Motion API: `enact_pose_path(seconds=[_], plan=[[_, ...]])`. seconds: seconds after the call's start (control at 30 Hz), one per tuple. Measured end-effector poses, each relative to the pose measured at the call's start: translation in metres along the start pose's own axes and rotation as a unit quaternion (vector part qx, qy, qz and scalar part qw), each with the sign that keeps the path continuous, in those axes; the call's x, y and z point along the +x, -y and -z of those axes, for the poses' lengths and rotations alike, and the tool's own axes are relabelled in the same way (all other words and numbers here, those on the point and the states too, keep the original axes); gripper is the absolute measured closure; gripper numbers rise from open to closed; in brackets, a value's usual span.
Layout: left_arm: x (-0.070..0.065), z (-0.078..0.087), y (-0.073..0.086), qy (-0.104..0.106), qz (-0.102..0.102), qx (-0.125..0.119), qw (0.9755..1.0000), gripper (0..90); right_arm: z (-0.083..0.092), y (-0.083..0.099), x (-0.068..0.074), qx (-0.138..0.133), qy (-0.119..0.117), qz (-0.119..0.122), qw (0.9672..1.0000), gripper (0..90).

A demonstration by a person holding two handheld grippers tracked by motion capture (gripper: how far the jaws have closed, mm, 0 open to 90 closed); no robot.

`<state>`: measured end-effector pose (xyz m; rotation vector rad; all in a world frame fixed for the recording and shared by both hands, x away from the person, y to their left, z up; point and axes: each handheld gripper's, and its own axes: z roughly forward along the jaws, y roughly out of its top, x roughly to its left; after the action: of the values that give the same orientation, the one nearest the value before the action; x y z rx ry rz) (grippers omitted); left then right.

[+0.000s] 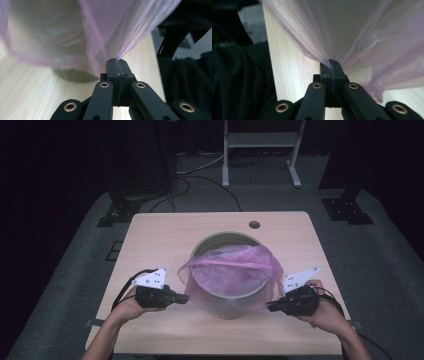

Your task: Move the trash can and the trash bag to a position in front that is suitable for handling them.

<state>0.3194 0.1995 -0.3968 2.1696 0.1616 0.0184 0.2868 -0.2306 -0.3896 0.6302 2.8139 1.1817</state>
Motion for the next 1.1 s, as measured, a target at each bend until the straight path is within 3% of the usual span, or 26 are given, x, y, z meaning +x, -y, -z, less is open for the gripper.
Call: enact_pose_path(seconds=[0.13,0.3,0.33,0.37,0.4,0.43,0.47,0.67,0.8,1.1], plan=[[0.005,-0.004,0.010,-0.016,0.014,0.023,0.9995,90.0,-0.010,0.007,-0.006,0.023,0.009,-0.011,0.9996,90.0],[0.004,-0.002,0.013,-0.021,0.017,0.025,0.9993,90.0,-0.009,0.011,-0.006,0.020,0.009,-0.015,0.9997,90.0],[0.003,0.001,0.013,-0.023,0.014,0.025,0.9993,90.0,-0.006,0.011,-0.005,0.015,0.002,-0.014,0.9998,83.2],[0.002,0.005,0.012,-0.017,0.019,0.019,0.9995,79.2,-0.002,0.010,-0.003,0.010,-0.008,-0.018,0.9998,73.9],[0.002,0.005,0.012,-0.017,0.019,0.019,0.9995,73.5,-0.002,0.010,-0.003,0.010,-0.008,-0.018,0.9998,73.9],[0.000,0.008,0.011,-0.010,0.021,0.008,0.9997,73.5,0.000,0.010,-0.002,0.008,-0.012,-0.018,0.9997,73.1],[-0.002,0.013,0.009,-0.011,0.023,0.006,0.9997,62.4,0.008,0.009,0.004,-0.004,-0.018,-0.013,0.9998,69.8],[-0.009,0.030,0.002,-0.015,0.019,0.000,0.9997,50.2,0.035,0.002,0.017,-0.039,0.005,0.004,0.9992,63.9],[-0.011,0.041,-0.004,-0.026,0.019,-0.010,0.9994,47.9,0.052,-0.004,0.024,-0.065,0.012,0.015,0.9977,60.6],[-0.010,0.054,-0.026,-0.049,0.011,-0.015,0.9986,44.8,0.079,-0.022,0.030,-0.109,0.058,0.031,0.9919,55.9]])
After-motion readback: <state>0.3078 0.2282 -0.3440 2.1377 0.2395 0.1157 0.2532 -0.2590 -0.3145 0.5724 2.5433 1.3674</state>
